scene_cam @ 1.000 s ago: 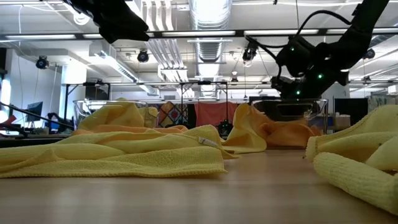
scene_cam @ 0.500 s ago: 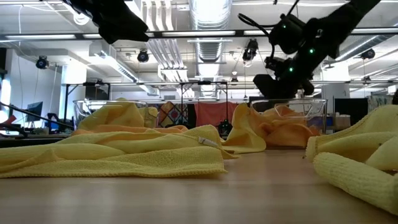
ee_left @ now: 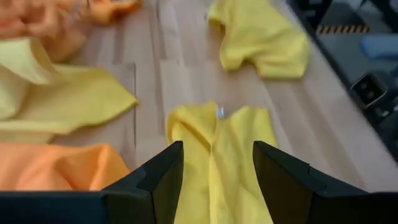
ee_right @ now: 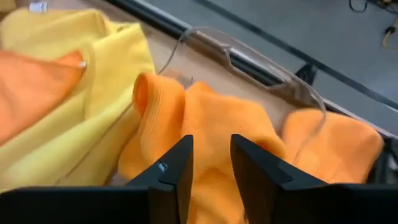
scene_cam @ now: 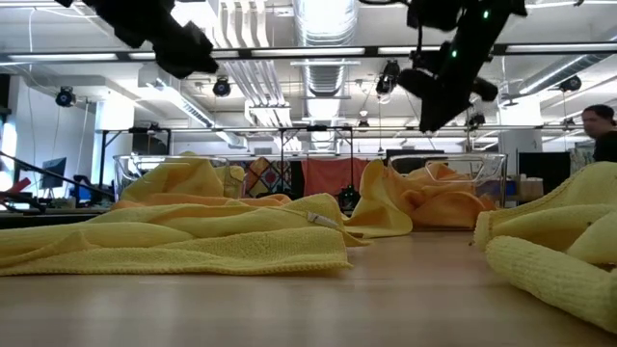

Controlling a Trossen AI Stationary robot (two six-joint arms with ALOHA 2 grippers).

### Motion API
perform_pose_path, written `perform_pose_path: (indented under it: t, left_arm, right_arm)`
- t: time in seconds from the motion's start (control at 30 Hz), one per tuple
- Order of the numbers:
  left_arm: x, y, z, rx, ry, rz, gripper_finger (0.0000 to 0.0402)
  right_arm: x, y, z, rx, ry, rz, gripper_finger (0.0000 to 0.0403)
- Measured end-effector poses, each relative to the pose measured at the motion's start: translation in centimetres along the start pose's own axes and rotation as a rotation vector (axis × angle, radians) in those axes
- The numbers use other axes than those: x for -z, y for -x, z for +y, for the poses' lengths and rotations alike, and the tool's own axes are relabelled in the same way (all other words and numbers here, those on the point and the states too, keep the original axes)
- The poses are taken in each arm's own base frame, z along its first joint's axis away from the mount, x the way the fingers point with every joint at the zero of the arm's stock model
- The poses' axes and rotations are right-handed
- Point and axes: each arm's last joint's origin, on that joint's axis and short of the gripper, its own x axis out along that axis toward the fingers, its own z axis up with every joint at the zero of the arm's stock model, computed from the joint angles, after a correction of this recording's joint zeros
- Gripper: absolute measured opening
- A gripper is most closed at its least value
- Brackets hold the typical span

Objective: Sort microfiber towel by color & place in baskets
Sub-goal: Put the yellow microfiber cloth into the left transparent bin

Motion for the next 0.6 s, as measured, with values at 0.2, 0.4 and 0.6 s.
perform_pose_path:
  t: [0.2,0.4,0.6]
  left_arm:
    - [1.1,-2.9,-0.8,0.012,0.047,0.099,0.0177]
    - [1.6,-5.4,-2.4,0.055,0.025,0.095,0.0177]
    - [2.3,-7.4,-3.0,0.058,0.057,0.109,0.0178]
  right_arm:
    - [-0.4,4.3,2.0,-0.15,0.047,0.059,0.0128]
    - [1.7,8.6,5.1,-0.329,0.194,0.019,0.0131]
    - [6.8,10.4,7.5,-0.441,0.342,-0.025,0.0124]
